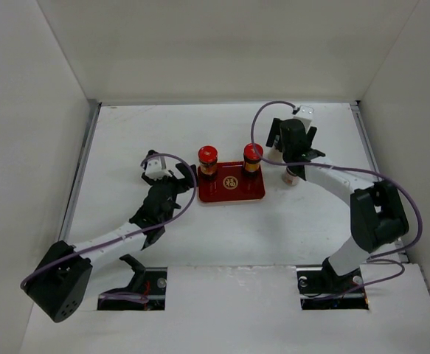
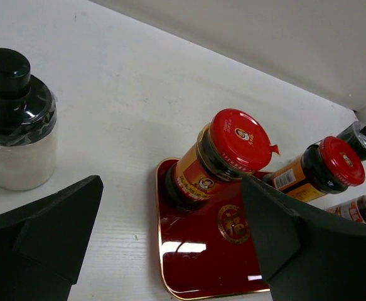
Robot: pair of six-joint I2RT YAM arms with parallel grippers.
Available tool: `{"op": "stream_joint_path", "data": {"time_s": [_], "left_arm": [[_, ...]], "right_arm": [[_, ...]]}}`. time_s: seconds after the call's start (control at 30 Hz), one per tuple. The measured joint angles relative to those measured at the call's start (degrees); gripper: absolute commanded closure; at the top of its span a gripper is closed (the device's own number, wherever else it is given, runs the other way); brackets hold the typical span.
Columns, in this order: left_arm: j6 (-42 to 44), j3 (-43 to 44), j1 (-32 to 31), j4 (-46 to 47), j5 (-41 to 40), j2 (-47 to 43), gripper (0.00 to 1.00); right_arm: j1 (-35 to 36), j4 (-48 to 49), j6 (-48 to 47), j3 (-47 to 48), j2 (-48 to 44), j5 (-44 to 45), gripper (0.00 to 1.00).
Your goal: Organize the condiment bottles
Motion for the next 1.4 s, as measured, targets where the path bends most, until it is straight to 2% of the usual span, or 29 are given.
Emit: {"op": "stream_joint_path", "data": {"time_s": [0.27,0.53,0.73,0.87,0.93,1.0,1.07,1.13,1.2,1.3,1.4], "left_arm": [[-0.81,0.0,0.68,0.15,1.88,2.73,0.07],[-1.16,0.0,1.11,0.66,2.49,3.89,0.07],[-1.4,0.0,1.09,1.38,3.45,5.25,0.07],[-1.57,0.0,1.09,1.4,3.98,5.4,0.07],[-1.62,0.0,1.09,1.42,4.22,5.4,0.07],[-1.7,0.0,1.11,1.42,4.39,5.4,0.07],[-1.77,0.0,1.11,1.42,4.46,5.4,0.07],[-1.81,0.0,1.14,1.42,4.61,5.4,0.07],[-1.84,0.0,1.16,1.42,4.74,5.4,0.07],[-1.88,0.0,1.49,1.42,4.87,5.4,0.07],[-2.01,0.0,1.79,1.42,4.87,5.4,0.07]], "right_arm": [[-1.66,-1.44,-0.59,0.92,3.65,-5.09,0.0],[-2.08,-0.59,-1.57,2.84,6.1,-6.1,0.12],[-2.14,0.09,-2.93,4.61,7.5,-5.44,0.11],[-2.14,0.39,-4.0,5.81,7.65,-4.7,0.26],[-2.14,0.48,-4.42,6.25,7.69,-4.42,0.29],[-2.14,0.46,-4.66,6.38,7.74,-4.35,0.28],[-2.14,0.26,-4.9,6.56,7.82,-4.37,0.18],[-2.14,0.0,-5.29,7.41,8.41,-4.35,0.15],[-2.14,0.0,-5.53,8.35,9.27,-4.33,0.18],[-2.19,-0.2,-5.7,8.61,10.14,-4.2,0.31],[-2.43,-0.31,-5.68,8.61,10.34,-4.09,0.38]]}}
